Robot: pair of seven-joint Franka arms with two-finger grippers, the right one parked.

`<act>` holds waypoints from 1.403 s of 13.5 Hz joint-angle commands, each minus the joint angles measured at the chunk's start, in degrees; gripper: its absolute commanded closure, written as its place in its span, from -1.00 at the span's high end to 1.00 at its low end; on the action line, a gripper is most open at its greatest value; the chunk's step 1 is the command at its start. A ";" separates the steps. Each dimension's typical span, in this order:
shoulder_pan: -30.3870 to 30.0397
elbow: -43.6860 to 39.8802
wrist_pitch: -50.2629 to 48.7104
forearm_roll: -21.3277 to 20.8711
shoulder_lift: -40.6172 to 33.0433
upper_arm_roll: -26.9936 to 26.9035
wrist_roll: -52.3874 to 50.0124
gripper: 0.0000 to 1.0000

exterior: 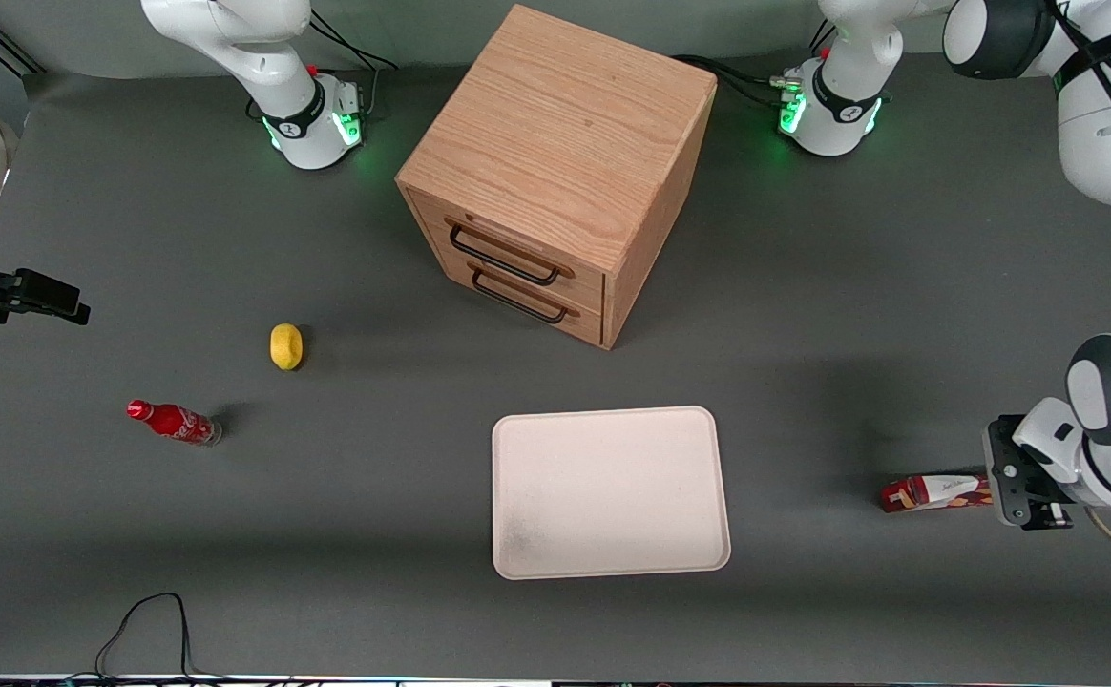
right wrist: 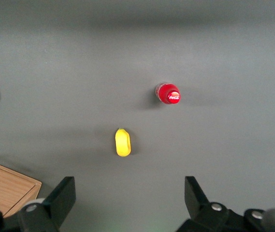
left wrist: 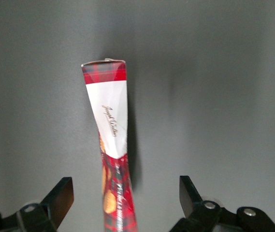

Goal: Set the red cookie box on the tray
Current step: 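Lower the open left gripper over the cookie box's end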

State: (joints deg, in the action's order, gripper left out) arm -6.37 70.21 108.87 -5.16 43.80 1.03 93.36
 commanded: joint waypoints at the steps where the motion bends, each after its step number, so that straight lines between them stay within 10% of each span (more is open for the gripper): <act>1: -0.13 0.63 2.31 0.41 1.20 -0.33 2.62 0.95; 12: -1.36 4.32 8.28 2.79 3.05 -0.24 3.06 0.95; 13: -1.54 4.32 8.28 2.79 3.14 -0.24 3.32 0.66; 14: -1.80 4.32 8.81 2.87 3.14 -0.15 4.02 -0.98; 19: -1.71 4.32 9.16 3.49 3.14 -0.15 3.58 -1.00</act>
State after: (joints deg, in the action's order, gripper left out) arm -7.95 73.78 117.00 -2.77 47.26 0.98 95.69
